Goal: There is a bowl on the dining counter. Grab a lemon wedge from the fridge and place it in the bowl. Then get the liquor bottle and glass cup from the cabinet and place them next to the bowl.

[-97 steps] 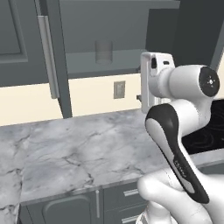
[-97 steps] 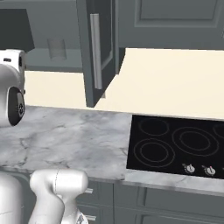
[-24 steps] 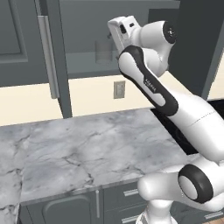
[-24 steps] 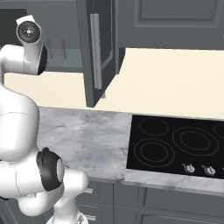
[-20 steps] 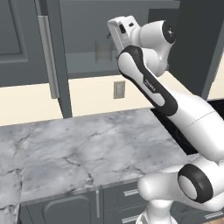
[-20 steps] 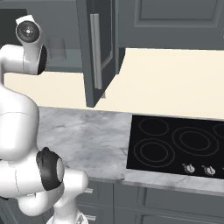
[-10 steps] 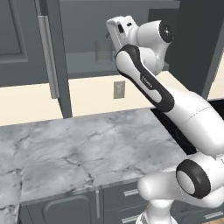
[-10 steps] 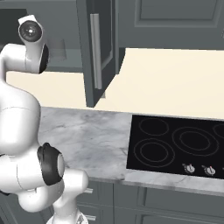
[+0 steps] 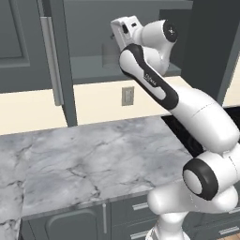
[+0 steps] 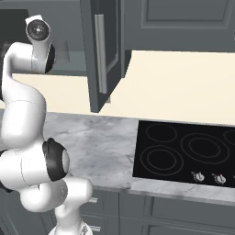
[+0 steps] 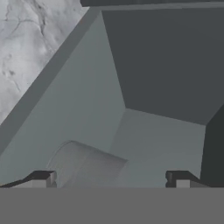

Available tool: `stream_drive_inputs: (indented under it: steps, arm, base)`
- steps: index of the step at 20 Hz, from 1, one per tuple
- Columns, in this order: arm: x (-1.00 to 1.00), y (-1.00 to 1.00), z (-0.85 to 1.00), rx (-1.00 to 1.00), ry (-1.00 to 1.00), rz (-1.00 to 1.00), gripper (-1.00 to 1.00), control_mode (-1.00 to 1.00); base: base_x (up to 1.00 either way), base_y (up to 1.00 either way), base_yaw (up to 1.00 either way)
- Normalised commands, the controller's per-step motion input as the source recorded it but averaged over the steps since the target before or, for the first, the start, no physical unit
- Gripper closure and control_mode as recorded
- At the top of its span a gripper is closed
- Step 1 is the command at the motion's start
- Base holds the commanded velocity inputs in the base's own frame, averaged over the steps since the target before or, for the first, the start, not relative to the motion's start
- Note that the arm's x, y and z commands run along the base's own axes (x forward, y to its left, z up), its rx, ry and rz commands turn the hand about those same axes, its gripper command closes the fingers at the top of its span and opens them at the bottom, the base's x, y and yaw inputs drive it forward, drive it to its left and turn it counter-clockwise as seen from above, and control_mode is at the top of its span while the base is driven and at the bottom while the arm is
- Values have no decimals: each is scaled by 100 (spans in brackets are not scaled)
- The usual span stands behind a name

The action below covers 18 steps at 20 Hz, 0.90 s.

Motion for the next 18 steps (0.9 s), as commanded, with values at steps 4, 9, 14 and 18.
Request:
stream_drive_inputs:
  steps: [4,9,14,18]
  arm:
    - [24,0,-6,0,1,0,-100,-100]
    - [15,0,-11,0,0,0,-100,-100]
    - [9,0,-14,0,0,0,-100,-100]
    - [9,0,-13,0,0,0,-100,-100]
  base:
    - [0,0,0]
    - [0,0,0]
    - [0,0,0]
    - [0,0,0]
